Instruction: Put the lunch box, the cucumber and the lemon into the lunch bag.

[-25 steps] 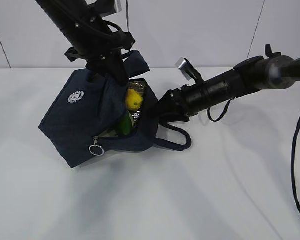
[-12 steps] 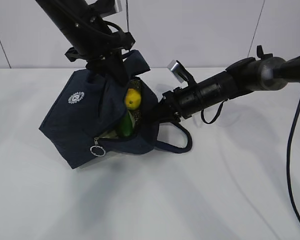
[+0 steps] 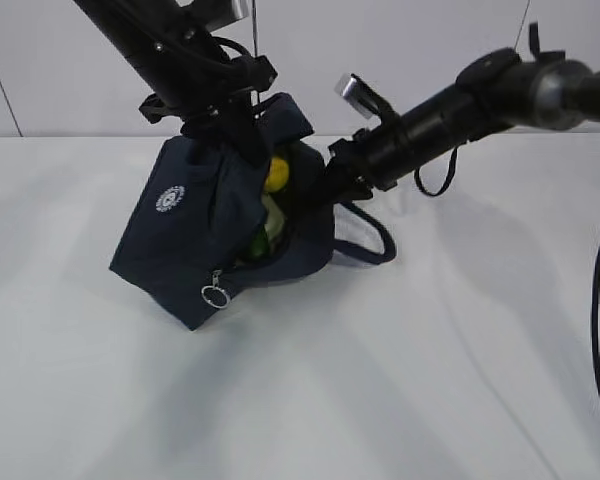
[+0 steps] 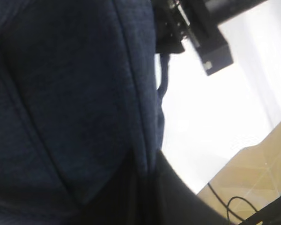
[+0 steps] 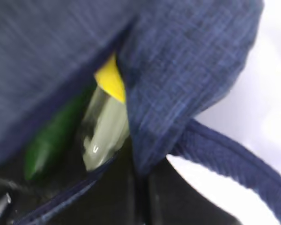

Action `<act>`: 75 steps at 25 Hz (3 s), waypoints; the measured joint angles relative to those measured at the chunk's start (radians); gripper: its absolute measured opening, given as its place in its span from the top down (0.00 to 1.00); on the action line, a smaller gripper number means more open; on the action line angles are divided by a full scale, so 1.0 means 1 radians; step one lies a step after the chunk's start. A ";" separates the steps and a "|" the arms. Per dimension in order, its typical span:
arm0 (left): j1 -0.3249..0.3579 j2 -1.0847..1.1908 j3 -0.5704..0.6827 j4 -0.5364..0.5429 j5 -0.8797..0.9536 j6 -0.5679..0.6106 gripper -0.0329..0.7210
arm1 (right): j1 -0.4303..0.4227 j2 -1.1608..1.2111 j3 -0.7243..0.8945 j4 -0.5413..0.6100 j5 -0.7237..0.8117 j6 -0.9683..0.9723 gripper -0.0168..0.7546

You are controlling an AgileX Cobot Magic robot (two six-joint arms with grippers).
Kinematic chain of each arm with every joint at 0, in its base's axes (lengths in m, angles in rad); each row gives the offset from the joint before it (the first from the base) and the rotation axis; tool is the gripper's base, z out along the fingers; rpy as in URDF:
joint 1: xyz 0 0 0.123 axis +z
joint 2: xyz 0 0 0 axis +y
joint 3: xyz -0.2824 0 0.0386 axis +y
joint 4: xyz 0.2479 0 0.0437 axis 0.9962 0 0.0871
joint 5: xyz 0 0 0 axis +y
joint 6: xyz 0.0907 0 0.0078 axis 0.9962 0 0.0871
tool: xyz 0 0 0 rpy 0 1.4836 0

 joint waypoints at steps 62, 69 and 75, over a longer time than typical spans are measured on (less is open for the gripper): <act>-0.017 -0.006 0.000 -0.103 -0.187 0.039 0.48 | -0.017 -0.135 -0.316 -0.365 0.044 0.357 0.44; -0.007 -0.096 0.000 0.025 -0.193 0.025 0.48 | -0.017 -0.142 -0.444 -0.278 0.029 0.390 0.44; -0.004 -0.147 0.000 0.099 -0.193 0.013 0.48 | -0.017 -0.251 -0.476 -0.286 -0.077 0.392 0.44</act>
